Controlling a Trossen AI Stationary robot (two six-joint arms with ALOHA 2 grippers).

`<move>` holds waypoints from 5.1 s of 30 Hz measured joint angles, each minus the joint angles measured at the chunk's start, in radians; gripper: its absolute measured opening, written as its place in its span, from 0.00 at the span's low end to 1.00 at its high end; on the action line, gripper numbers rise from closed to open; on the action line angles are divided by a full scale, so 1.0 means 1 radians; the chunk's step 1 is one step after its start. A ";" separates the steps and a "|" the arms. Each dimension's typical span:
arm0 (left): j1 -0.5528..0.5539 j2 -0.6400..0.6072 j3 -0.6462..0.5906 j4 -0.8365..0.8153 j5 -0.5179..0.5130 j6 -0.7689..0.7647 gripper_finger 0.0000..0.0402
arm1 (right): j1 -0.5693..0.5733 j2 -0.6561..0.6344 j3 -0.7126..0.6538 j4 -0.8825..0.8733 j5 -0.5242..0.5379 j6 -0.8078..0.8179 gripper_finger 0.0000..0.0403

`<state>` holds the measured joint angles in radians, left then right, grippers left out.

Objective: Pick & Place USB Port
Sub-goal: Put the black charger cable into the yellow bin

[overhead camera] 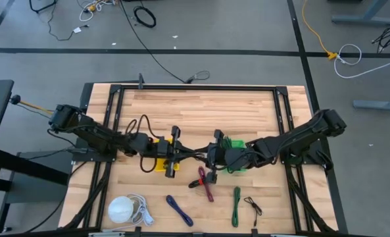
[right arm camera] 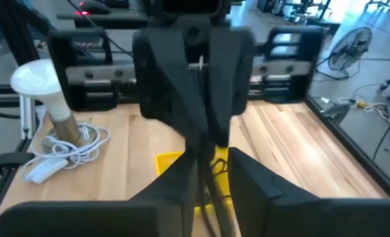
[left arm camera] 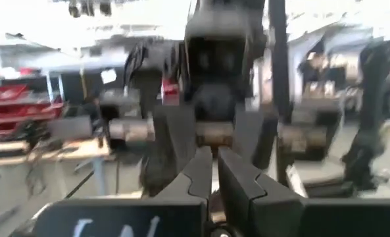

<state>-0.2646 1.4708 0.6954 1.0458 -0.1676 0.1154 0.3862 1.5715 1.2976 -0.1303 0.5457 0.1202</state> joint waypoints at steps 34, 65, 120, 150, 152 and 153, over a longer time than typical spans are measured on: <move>-0.026 -0.287 -0.019 -1.208 -0.216 -0.655 0.05 | 0.017 -0.105 0.003 -0.390 0.022 0.283 0.23; -0.022 -0.199 -0.116 -1.167 -0.270 -0.861 0.17 | 0.017 -0.103 0.002 -0.387 0.023 0.283 0.23; -0.061 -0.204 -0.114 -0.922 -0.286 -0.459 0.27 | 0.104 0.306 0.001 -0.385 -0.223 0.395 0.37; -0.060 -0.204 -0.114 -0.922 -0.287 -0.461 0.27 | 0.049 0.317 -0.119 -0.324 -0.305 0.423 0.43; -0.060 -0.204 -0.114 -0.923 -0.287 -0.461 0.27 | 0.046 0.317 -0.119 -0.327 -0.328 0.422 0.33; -0.060 -0.204 -0.114 -0.923 -0.287 -0.462 0.27 | 0.046 0.317 -0.119 -0.328 -0.337 0.422 0.26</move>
<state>-0.3248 1.2671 0.5812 0.1231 -0.4545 -0.3468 0.4320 1.8885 1.1786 -0.4581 0.2085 0.5423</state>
